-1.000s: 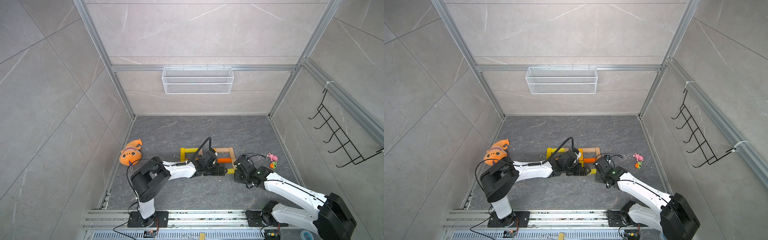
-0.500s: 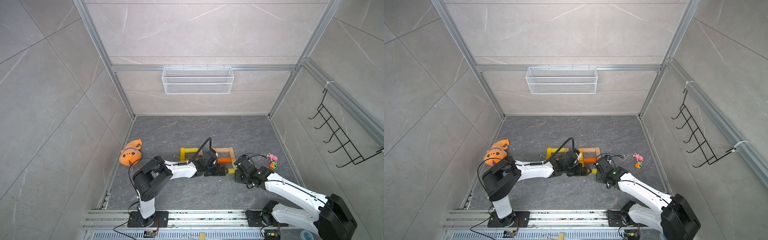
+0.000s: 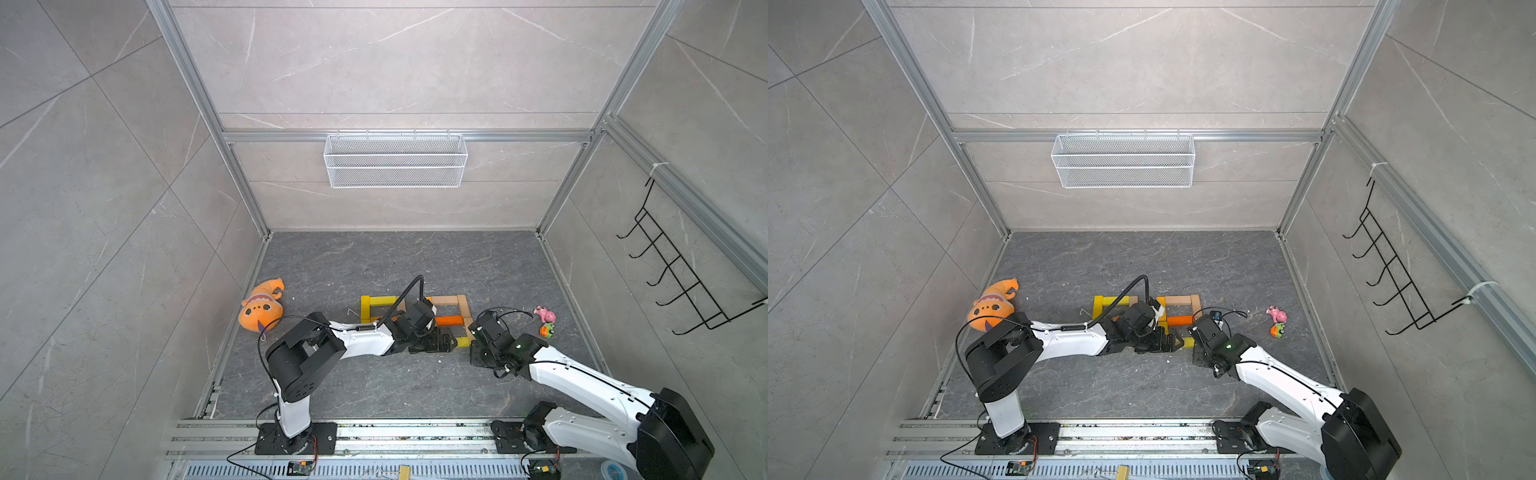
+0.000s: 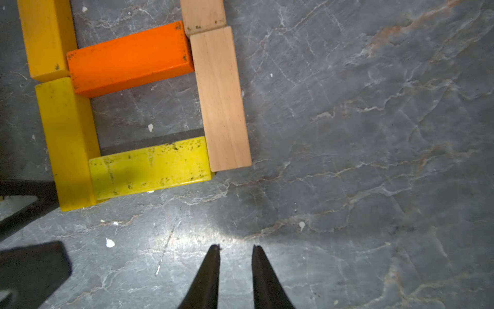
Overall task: Assemble the number 8 with building blocks
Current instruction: Adjust the building block at the center of the board.
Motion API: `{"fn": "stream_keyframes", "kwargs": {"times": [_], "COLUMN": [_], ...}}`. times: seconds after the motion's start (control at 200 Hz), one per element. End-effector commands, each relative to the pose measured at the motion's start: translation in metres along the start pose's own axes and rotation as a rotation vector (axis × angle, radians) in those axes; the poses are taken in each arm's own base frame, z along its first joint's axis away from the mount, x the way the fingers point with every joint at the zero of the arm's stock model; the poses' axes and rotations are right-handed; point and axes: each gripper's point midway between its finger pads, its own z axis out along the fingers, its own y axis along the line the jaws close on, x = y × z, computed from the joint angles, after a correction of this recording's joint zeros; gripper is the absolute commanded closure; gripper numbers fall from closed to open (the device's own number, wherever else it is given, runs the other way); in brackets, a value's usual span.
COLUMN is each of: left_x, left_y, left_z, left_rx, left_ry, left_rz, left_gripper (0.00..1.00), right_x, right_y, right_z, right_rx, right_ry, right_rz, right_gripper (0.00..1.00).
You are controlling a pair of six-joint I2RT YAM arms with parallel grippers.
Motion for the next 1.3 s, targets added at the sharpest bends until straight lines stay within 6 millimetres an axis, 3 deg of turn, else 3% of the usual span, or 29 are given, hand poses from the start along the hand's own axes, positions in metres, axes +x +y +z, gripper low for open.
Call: {"fn": "stream_keyframes", "kwargs": {"times": [0.0, 0.135, 0.2, 0.295, 0.355, 0.489, 0.569, 0.899, 1.099, 1.293], "left_x": [-0.013, -0.020, -0.026, -0.035, -0.043, -0.060, -0.070, -0.097, -0.101, -0.105], "left_y": [-0.014, -0.022, -0.028, -0.035, -0.037, -0.022, -0.001, 0.106, 0.177, 0.217], "left_z": [-0.022, -0.045, -0.058, -0.081, -0.098, -0.140, -0.165, -0.277, -0.321, -0.347], "left_rx": [0.000, -0.006, -0.006, -0.019, -0.044, -0.151, -0.237, -0.561, -0.780, -0.877], "left_ry": [-0.065, -0.118, -0.152, -0.218, -0.266, -0.376, -0.434, -0.662, -0.747, -0.860], "left_rz": [0.052, 0.117, 0.157, 0.212, 0.246, 0.288, 0.290, 0.244, 0.146, 0.131], "left_gripper": [0.02, 0.02, 0.02, 0.02, 0.01, 0.01, 0.01, 0.01, 0.01, 0.00], "right_x": [-0.002, -0.014, -0.022, -0.035, -0.043, -0.058, -0.068, -0.132, -0.150, -0.161], "right_y": [0.000, 0.009, 0.016, 0.027, 0.032, 0.041, 0.045, 0.033, 0.017, -0.008], "right_z": [-0.003, -0.013, -0.021, -0.036, -0.047, -0.068, -0.075, -0.102, -0.108, -0.086], "right_rx": [-0.016, -0.065, -0.096, -0.158, -0.192, -0.251, -0.262, -0.134, -0.024, 0.012], "right_ry": [-0.017, -0.069, -0.095, -0.141, -0.179, -0.260, -0.308, -0.618, -0.700, -0.810], "right_rz": [0.000, -0.006, -0.030, -0.064, -0.076, -0.102, -0.111, -0.078, -0.109, -0.016], "right_gripper": [0.74, 0.70, 0.64, 0.50, 0.36, 0.10, 0.01, 0.00, 0.00, 0.00]}}
